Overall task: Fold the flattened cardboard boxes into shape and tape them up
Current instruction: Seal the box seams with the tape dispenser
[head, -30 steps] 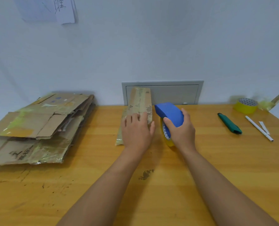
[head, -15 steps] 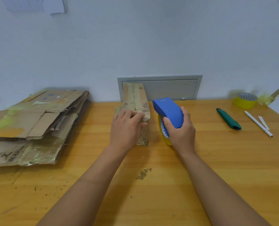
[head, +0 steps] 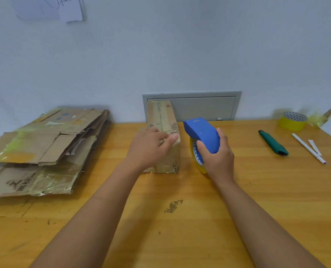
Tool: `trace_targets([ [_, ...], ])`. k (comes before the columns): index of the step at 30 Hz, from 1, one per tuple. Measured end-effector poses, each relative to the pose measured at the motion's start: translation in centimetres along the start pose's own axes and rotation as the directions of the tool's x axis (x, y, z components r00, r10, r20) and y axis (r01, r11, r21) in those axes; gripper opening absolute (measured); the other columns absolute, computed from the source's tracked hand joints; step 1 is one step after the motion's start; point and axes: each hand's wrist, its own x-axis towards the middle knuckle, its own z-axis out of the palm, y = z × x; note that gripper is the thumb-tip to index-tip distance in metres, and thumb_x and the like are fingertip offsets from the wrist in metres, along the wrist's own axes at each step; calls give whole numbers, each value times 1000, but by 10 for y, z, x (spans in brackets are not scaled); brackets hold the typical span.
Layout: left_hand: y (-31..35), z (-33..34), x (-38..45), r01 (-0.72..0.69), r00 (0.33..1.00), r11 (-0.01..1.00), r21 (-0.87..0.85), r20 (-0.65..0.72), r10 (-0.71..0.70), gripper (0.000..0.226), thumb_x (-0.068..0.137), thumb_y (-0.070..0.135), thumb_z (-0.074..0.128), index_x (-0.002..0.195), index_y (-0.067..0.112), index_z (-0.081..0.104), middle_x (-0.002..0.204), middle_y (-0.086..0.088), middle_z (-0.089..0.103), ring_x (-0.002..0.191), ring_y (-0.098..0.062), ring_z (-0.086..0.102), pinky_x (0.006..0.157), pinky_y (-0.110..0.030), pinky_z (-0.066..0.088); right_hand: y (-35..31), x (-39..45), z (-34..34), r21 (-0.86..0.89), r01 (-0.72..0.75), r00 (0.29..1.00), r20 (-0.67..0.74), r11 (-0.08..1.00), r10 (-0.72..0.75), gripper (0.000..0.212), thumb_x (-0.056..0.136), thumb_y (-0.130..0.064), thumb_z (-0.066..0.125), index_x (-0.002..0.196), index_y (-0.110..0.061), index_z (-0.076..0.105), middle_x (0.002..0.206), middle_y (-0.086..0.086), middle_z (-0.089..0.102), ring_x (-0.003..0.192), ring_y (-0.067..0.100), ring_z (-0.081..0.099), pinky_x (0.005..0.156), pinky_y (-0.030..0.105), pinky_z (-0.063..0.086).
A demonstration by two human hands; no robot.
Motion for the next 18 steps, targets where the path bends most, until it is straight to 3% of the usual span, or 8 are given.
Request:
trace_targets([
  [4, 0, 5, 8, 25, 999, 991, -128, -35, -30, 33, 94, 56, 54, 104, 31, 71, 99, 6, 55, 101, -18, 43, 85, -35, 38, -1, 0, -1, 7, -1, 1000, 3, 1000, 1, 74, 88, -48, 70, 151, -25, 38, 139, 1, 54, 118, 24, 54, 91, 34, 45],
  [7, -6, 13, 8, -1, 999, 981, -192, -46, -8, 28, 89, 55, 62, 104, 33, 70, 99, 8, 51, 102, -16, 38, 85, -31, 36, -1, -1, -1, 6, 7, 1000, -1, 1000, -7, 74, 89, -47, 70, 151, -24, 38, 139, 2, 54, 119, 23, 54, 91, 33, 46],
  [14, -14, 23, 7, -120, 982, 977, -179, -164, 91, 44, 80, 60, 63, 106, 26, 71, 97, 8, 48, 95, -12, 31, 77, -27, 29, 0, -1, -1, 2, 10, 1000, 5, 1000, -10, 75, 87, -52, 67, 150, -26, 37, 137, 1, 55, 116, 22, 55, 90, 35, 48],
  [18, -12, 30, 3, -204, 942, 978, -43, -281, 184, 53, 83, 63, 54, 101, 17, 73, 92, -1, 55, 90, -19, 39, 72, -33, 41, 1, -2, 0, -5, 22, 1000, 2, 1000, -22, 77, 86, -56, 64, 150, -25, 37, 134, 2, 55, 110, 19, 54, 86, 32, 47],
])
